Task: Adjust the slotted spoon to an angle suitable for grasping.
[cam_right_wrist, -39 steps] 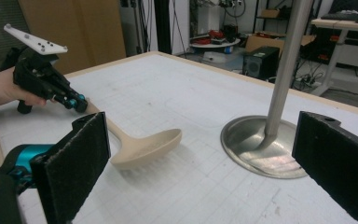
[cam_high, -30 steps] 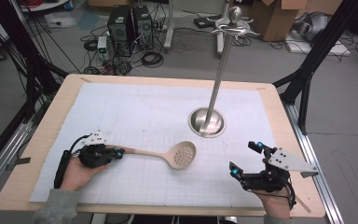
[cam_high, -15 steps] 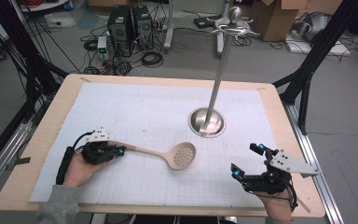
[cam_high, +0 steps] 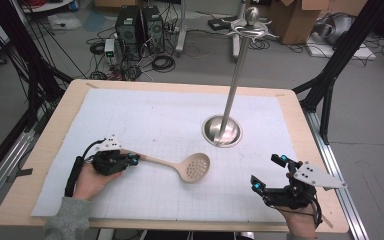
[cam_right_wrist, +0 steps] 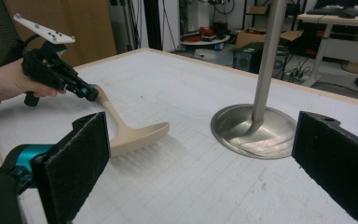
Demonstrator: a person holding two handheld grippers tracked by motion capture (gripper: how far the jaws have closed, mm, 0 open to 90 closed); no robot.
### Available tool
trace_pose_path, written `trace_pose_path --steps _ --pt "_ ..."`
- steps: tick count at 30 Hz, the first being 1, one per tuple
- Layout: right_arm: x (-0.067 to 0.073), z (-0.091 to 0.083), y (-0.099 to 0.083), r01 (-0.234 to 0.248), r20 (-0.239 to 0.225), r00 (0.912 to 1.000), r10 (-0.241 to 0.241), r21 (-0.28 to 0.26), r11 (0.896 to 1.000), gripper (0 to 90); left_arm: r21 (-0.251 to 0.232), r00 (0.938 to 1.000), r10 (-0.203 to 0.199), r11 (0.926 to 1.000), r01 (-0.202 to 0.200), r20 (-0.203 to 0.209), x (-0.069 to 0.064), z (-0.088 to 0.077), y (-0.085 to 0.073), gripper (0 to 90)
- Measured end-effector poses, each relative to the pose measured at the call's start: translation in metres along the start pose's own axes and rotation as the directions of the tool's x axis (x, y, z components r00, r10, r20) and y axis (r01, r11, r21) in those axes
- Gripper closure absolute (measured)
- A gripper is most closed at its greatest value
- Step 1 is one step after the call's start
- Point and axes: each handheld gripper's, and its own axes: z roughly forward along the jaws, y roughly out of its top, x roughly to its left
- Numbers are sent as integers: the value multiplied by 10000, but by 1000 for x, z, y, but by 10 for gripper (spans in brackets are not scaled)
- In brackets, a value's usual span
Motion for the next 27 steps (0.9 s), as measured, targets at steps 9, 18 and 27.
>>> trace_pose_path --steps 9,18,27 --pt "0 -1 1 -11 -50 10000 10 -117 9999 31 3 9991 124 9999 -124 402 -30 34 19 898" --pt "-4 2 0 -82 -109 9999 81 -126 9999 31 87 9993 88 9999 -92 352 -45 68 37 898" --pt "-3 -2 3 -84 -77 9999 81 -298 9995 31 573 9986 260 9979 -286 456 -56 93 41 898"
